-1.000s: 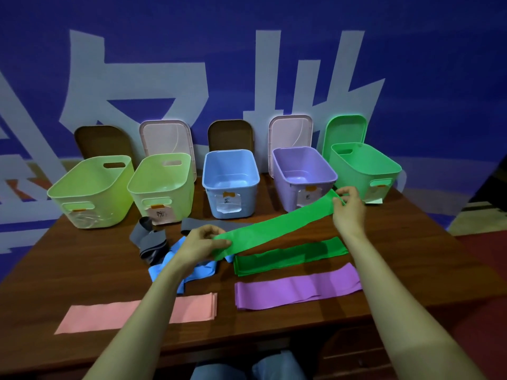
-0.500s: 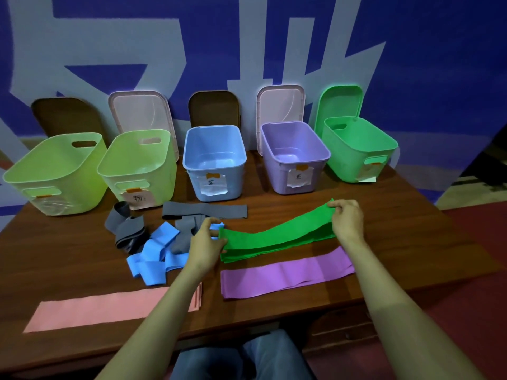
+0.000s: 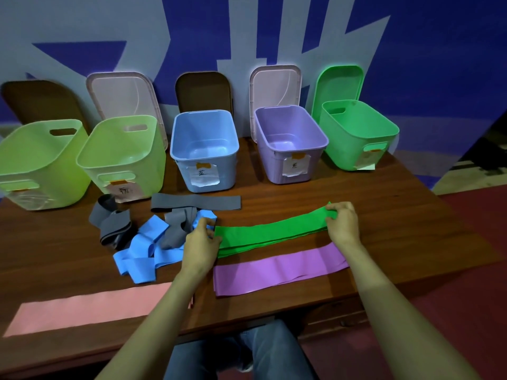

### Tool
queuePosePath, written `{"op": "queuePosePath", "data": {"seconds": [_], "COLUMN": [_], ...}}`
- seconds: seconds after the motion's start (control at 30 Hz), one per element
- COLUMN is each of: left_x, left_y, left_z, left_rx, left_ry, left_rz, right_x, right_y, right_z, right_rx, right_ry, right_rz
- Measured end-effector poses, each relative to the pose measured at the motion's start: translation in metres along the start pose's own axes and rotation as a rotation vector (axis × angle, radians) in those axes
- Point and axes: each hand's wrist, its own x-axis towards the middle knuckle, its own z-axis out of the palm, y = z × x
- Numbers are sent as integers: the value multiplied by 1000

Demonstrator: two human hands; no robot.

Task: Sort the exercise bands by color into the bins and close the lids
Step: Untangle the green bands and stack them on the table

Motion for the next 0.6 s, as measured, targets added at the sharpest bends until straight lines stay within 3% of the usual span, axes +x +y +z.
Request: {"op": "queuePosePath", "data": {"seconds": [0.6], "left_x": [1], "left_y": [-7], "left_z": [3], "left_rx": [89], "left_ry": [-45], "left_rz": [-64], "right_x": [7], "right_y": [7], "right_z": [15], "right_rx": [-139], "right_ry": [-61], "right_rz": [17]}}
